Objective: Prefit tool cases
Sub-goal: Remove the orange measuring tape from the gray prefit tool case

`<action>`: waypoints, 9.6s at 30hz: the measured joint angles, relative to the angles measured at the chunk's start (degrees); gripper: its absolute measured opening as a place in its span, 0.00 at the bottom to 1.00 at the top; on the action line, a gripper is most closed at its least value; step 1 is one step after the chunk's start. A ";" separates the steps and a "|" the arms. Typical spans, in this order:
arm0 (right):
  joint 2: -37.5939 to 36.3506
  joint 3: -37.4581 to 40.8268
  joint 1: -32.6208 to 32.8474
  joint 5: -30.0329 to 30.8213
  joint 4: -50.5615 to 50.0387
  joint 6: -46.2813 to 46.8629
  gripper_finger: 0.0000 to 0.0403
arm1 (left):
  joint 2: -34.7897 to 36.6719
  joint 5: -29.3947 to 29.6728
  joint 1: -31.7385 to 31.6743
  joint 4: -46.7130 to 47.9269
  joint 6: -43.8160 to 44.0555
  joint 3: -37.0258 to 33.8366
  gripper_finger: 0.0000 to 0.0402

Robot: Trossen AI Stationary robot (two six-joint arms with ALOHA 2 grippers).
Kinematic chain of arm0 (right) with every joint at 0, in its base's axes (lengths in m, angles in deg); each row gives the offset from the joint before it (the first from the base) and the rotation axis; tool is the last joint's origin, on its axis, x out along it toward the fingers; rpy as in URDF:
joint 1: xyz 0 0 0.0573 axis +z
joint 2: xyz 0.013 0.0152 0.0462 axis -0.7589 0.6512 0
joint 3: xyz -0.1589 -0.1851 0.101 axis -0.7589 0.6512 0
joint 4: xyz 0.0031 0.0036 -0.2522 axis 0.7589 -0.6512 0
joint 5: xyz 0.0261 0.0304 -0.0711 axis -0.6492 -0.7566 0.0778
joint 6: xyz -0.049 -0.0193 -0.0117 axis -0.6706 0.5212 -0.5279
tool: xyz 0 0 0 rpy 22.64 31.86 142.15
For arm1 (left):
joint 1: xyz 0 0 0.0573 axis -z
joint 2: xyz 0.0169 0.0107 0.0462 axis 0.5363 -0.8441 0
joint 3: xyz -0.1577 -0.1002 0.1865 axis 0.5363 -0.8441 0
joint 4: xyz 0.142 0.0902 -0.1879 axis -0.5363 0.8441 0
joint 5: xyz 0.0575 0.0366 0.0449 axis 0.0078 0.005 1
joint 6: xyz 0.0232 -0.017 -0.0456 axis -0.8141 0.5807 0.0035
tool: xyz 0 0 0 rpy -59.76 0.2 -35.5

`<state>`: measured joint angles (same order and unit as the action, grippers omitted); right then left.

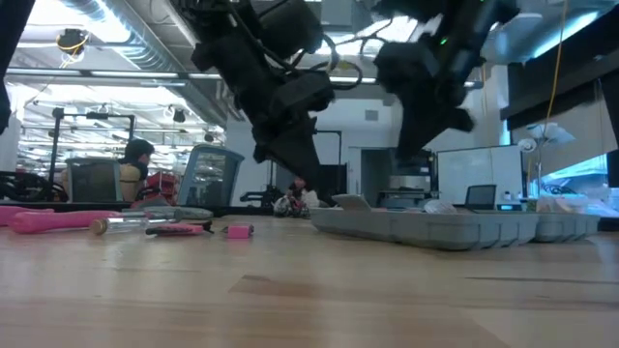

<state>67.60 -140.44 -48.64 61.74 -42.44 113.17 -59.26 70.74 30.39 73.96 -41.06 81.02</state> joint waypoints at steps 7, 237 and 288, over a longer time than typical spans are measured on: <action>0.30 -0.02 -10.21 -12.15 4.11 -16.81 0.00 | -0.46 3.27 3.56 0.29 7.73 -0.02 0.00; 18.84 -8.90 -6.62 -35.71 7.36 -21.44 0.00 | -11.89 16.10 12.36 -19.80 30.79 -5.20 0.00; 10.52 -10.27 21.28 4.74 -7.41 -2.37 0.76 | -10.95 8.62 12.35 -17.97 18.68 -5.20 0.00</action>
<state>78.12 -150.71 -27.36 66.48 -49.85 110.81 -70.21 79.36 42.74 55.99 -22.38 75.82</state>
